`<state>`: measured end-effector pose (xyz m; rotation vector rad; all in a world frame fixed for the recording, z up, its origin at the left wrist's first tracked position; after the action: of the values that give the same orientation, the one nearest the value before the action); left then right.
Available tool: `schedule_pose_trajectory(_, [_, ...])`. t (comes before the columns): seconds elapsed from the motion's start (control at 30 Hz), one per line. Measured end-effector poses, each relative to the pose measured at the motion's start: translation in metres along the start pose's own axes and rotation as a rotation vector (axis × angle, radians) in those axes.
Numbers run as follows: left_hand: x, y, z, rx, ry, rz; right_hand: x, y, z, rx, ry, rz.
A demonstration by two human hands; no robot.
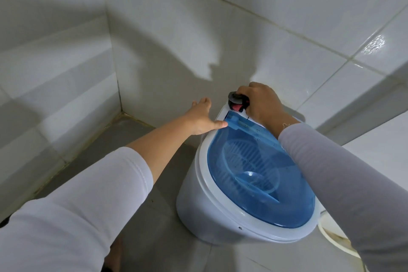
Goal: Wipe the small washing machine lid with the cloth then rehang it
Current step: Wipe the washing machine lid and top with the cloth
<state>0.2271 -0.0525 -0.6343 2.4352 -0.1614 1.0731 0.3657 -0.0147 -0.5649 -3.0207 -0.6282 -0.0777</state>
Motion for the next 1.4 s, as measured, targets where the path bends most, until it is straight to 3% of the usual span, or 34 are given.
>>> schedule_pose_trajectory(0.4, [-0.002,0.000,-0.001,-0.001,-0.016,0.006,0.025,-0.018,-0.004,-0.010,0.027,0.148])
schedule_pose_trajectory(0.73, [0.013,-0.015,-0.002,-0.016,-0.149,0.116,0.069,0.005,-0.044,0.019,-0.247,0.391])
schedule_pose_trajectory(1.2, [0.020,-0.011,-0.001,-0.100,-0.215,0.119,0.050,0.001,-0.015,-0.092,-0.231,0.373])
schedule_pose_trajectory(1.4, [0.024,-0.008,-0.001,-0.094,-0.248,0.114,0.042,0.014,-0.017,-0.141,-0.235,0.225])
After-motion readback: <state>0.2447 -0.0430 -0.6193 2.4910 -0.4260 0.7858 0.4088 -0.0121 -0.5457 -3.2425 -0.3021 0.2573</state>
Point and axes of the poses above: each hand's wrist, its own y-axis away from the middle knuckle, its own z-axis out of the palm, x = y × z, the point moved 4 cm from there along -y, towards the middle knuckle, and after that the axes turned 8 degrees about -x, right-handed, at the moved point
